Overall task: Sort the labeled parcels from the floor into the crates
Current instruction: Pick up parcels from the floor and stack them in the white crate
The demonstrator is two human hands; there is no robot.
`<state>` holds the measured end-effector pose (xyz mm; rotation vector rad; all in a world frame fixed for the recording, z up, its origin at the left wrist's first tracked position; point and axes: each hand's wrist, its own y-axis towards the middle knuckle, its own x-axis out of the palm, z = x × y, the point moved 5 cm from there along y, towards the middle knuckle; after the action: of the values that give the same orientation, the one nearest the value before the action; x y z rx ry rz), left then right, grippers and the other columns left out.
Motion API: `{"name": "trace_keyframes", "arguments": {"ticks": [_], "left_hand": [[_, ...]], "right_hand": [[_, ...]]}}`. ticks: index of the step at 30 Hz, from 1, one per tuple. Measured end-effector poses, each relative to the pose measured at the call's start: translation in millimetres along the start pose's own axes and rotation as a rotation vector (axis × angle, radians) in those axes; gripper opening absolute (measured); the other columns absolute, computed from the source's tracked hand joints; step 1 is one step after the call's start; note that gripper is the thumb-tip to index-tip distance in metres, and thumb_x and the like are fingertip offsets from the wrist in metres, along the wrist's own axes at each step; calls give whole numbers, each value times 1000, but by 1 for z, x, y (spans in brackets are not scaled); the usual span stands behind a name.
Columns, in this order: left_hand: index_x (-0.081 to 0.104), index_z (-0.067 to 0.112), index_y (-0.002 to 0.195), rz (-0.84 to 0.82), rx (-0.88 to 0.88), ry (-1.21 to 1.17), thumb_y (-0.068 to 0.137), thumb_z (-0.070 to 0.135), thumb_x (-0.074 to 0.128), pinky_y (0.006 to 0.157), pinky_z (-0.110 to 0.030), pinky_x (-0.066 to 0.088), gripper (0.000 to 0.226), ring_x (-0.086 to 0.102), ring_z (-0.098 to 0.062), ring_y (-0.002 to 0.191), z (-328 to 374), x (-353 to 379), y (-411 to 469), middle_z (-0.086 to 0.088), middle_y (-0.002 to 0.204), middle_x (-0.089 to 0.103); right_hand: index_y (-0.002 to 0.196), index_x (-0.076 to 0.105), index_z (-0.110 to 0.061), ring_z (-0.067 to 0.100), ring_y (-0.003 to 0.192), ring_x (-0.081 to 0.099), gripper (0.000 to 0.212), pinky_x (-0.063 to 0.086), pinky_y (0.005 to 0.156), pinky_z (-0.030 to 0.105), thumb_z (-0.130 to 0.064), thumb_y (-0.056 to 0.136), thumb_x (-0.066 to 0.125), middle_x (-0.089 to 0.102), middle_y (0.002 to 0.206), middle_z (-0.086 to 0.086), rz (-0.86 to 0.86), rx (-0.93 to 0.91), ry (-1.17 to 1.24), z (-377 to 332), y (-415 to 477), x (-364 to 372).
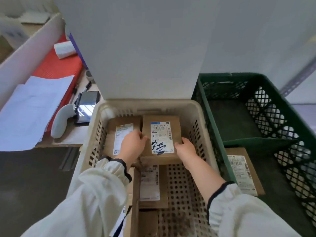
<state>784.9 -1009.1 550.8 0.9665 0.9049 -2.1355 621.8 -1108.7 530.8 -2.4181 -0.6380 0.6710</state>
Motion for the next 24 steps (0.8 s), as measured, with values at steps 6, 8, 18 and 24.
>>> {"name": "trace_keyframes", "arguments": {"ticks": [6, 8, 18, 24], "left_hand": [[63, 16, 107, 34, 105, 160, 92, 39, 54, 79, -35, 48, 29, 50, -25, 109, -9, 27, 33, -4, 101, 65], [62, 17, 109, 44, 128, 255, 92, 41, 54, 84, -36, 47, 31, 44, -25, 111, -12, 31, 37, -3, 109, 60], [51, 21, 116, 67, 98, 353, 88, 41, 58, 83, -35, 42, 34, 42, -27, 112, -20, 42, 48, -4, 123, 47], [56, 20, 113, 41, 46, 425, 91, 37, 55, 84, -38, 40, 27, 40, -30, 115, -12, 46, 54, -7, 128, 43]], "right_hand": [[135, 46, -14, 24, 115, 56, 37, 47, 90, 31, -8, 99, 38, 57, 129, 7, 0, -28, -15, 15, 41, 12], [135, 46, -15, 24, 114, 56, 38, 47, 92, 32, -7, 99, 38, 57, 129, 7, 0, -29, -25, 22, 51, 20], [142, 41, -18, 25, 119, 54, 45, 45, 102, 40, -12, 97, 42, 54, 135, 7, 13, -5, -116, 38, 73, 37], [142, 40, -21, 26, 120, 53, 45, 44, 103, 40, -15, 98, 42, 54, 135, 5, -3, -12, -144, 35, 83, 39]]}}
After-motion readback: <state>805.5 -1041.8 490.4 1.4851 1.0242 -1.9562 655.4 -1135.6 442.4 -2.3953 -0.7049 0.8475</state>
